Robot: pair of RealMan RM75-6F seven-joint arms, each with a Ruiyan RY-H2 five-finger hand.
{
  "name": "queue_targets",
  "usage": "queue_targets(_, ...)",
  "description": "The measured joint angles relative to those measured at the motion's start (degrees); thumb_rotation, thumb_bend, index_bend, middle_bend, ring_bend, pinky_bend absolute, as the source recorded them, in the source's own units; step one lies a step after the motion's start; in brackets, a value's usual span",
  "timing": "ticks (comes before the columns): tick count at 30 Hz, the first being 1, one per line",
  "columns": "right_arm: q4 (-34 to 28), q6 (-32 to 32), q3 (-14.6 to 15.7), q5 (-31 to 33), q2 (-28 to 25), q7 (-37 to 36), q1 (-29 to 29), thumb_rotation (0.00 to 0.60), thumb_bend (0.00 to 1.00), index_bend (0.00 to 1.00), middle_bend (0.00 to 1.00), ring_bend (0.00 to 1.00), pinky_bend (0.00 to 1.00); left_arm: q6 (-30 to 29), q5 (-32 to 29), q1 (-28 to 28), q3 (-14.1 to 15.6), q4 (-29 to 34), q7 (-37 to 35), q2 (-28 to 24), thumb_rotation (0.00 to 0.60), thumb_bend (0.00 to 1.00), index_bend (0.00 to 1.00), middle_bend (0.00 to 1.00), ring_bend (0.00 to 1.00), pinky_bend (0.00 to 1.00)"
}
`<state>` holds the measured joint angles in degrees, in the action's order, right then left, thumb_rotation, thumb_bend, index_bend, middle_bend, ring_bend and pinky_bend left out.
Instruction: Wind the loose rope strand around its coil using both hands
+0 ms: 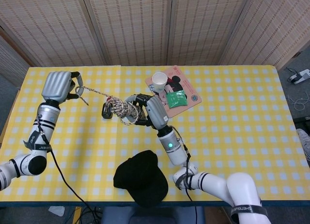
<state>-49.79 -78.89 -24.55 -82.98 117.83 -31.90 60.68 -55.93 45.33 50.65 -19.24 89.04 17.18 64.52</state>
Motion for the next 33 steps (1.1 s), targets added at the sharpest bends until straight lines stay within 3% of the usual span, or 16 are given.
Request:
queue_targets(21, 6.82, -4.72, -3.76, 1.53, 4.95, -0.81, 3.17, 0.600, 0.53, 0.87, 0.63, 0.54, 0.63, 0.79, 3.38, -1.11, 2.58, 3.57, 0.72, -1.35, 0.600, 0.42, 0.80, 1.00, 0.99, 1.00)
queue_targets(29, 7.67, -5.03, -3.40, 1.77, 4.76, -1.11, 2.99, 0.600, 0.53, 0.87, 0.63, 0.54, 0.63, 2.69, 3.14, -1.56, 2.73, 5.82, -0.99, -3.33, 0.600, 0.35, 0.45, 1.00, 0.91, 1.00)
queue_targets(33, 7.50, -5.23, -3.10, 1.74, 4.30, -1.08, 2.59, 0.600, 0.53, 0.87, 0.63, 0.54, 0.63, 2.52, 3.34, -2.01, 2.86, 6.37, -1.45, -3.94, 0.599, 0.32, 0.29, 0.89, 0.78, 1.00)
